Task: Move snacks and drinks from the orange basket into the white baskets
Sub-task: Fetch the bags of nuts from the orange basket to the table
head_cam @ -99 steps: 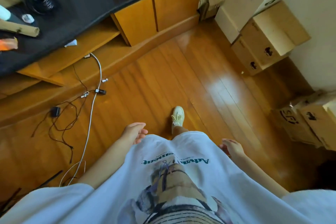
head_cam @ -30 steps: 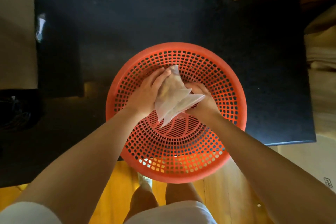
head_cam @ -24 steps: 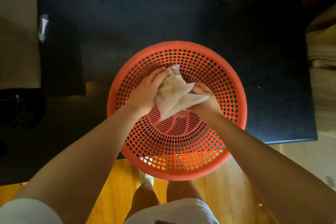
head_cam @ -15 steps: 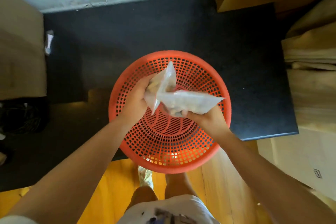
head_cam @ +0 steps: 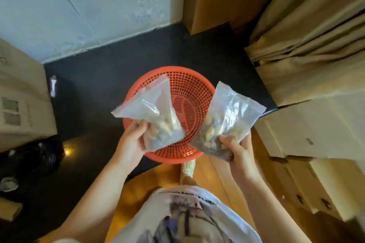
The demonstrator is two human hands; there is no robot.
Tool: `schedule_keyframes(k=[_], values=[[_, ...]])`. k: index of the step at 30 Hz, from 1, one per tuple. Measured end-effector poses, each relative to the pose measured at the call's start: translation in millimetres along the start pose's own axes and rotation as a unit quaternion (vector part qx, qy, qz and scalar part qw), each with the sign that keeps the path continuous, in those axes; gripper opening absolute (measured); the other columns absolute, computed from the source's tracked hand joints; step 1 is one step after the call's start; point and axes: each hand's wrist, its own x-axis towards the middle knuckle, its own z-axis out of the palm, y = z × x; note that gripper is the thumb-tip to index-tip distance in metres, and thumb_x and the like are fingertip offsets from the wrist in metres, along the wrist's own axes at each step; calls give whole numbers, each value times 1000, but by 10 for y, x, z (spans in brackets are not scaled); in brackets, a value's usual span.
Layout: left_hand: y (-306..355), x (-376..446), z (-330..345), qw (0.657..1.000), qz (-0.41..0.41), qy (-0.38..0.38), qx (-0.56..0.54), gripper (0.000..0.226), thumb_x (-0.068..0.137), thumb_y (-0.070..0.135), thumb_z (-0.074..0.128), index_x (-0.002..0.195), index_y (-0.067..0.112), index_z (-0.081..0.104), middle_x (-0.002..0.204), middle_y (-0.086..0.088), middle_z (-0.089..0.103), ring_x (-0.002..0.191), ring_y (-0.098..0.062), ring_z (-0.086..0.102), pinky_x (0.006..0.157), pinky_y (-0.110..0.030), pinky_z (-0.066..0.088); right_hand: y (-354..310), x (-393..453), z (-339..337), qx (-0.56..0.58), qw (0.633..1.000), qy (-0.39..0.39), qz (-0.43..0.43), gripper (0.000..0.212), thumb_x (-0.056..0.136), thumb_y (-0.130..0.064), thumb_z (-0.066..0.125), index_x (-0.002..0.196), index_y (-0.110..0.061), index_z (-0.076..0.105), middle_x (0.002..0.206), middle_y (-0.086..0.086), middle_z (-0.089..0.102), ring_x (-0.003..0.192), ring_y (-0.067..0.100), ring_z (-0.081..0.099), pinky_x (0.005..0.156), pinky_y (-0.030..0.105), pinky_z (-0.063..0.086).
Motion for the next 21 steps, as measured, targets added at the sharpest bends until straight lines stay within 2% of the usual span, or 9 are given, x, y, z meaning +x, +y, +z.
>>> schedule_keyframes(k=[2,4,7,11,15,18,19,21], values=[[34,-198,-5,999,-25,-27,-12,40,88,26,40,125,21,54,115,-1,66,110,-15,62,90,-29,52,32,-379,7,12,1000,25,1,53,66,-17,63,116,-28,50,111,3,66,99,25,65,77,46,55],[54,-398,-7,997,-45,-57,-20,36,90,27,38,117,21,61,109,0,69,106,-15,65,86,-28,55,96,-760,14,48,998,48,-11,53,70,-18,66,121,-19,51,109,6,69,95,26,68,75,43,56],[40,-665,-3,993,-66,-99,-3,37,90,34,38,107,23,69,104,1,73,99,-13,69,77,-26,58,219,-1323,39,76,990,111,-40,49,75,-24,68,121,-13,54,110,11,70,98,30,67,81,43,56],[-49,-994,152,980,-53,-162,107,54,87,44,39,128,13,53,116,-4,68,109,-17,64,88,-30,55,432,-1970,-4,105,965,230,-68,33,66,-34,69,97,-24,68,95,4,75,90,25,70,71,30,57],[-222,-1263,466,962,-28,-189,193,47,85,44,53,121,15,59,119,-7,64,116,-23,57,102,-42,41,629,-2521,-124,141,930,327,-88,44,63,-39,73,104,-25,65,98,0,74,92,20,70,71,28,57],[-422,-1490,754,949,-28,-219,225,61,76,48,49,122,8,57,114,-5,64,113,-21,57,109,-45,36,759,-2952,-249,167,899,392,-105,40,59,-46,75,96,-31,67,95,-5,74,89,14,71,64,21,56],[-500,-1567,841,944,-30,-227,239,61,74,49,50,122,11,58,113,-2,65,113,-19,58,108,-44,37,809,-3098,-293,174,887,415,-108,41,57,-48,76,94,-32,68,95,-6,74,88,13,71,63,20,55],[-681,-1764,1011,924,-31,-266,274,43,75,50,52,111,33,66,107,13,69,107,-6,63,97,-35,46,934,-3419,-386,197,858,461,-114,45,54,-51,77,94,-31,68,95,-7,74,89,12,70,63,20,55]])
